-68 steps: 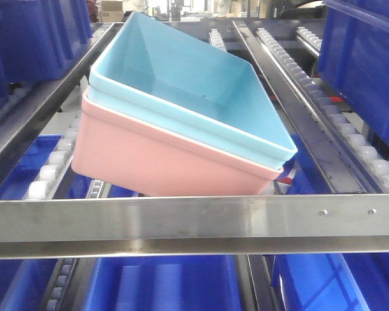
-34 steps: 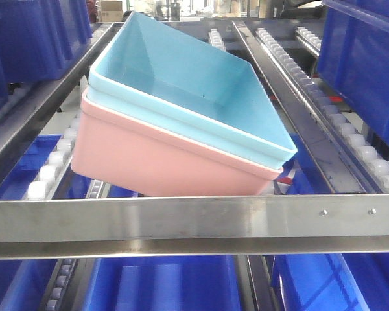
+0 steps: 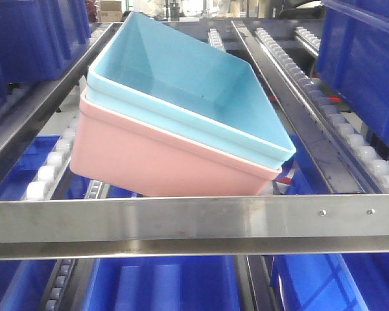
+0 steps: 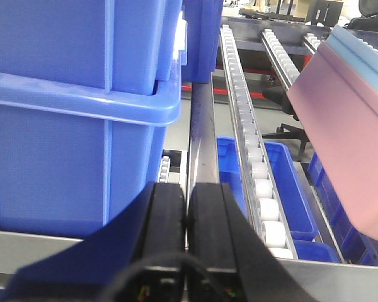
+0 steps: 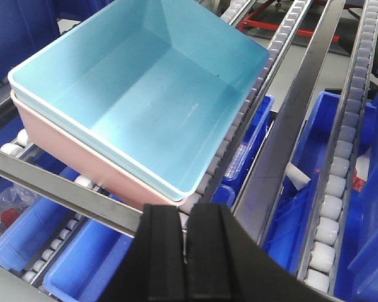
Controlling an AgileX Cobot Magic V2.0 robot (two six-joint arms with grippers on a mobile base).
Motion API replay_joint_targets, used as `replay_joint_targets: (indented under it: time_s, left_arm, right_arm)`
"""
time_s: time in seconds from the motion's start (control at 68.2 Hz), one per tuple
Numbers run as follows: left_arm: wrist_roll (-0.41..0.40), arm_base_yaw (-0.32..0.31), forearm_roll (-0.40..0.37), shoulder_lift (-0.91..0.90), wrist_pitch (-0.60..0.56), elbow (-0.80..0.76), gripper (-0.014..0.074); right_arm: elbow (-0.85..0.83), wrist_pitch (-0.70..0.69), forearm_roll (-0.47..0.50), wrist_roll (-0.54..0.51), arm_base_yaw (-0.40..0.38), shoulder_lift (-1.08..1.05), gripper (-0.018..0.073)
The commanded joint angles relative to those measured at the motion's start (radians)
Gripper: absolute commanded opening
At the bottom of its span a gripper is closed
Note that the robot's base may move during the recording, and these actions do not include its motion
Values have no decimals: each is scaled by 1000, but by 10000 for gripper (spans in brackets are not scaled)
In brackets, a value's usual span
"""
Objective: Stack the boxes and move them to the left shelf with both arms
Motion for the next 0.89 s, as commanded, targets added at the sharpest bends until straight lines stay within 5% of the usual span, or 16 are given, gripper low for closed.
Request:
replay_joint_targets:
  time_s: [0.0,0.675,0.792,0.88]
  left_arm:
    - [3,2,-8,-16,-92,30,-3]
    - [3,2,-8,-16,-92,30,-3]
    - [3,2,-8,-16,-92,30,-3]
    - [3,2,-8,-16,-92,30,-3]
  right_arm:
    - [-27,-76,-28,-9,-1,1,36]
    - [-24,-102,-12,-15,-7,1,36]
    - [-16,-100,167,-207,-129,1,36]
    - [15,-135,354,-390,-310,0,36]
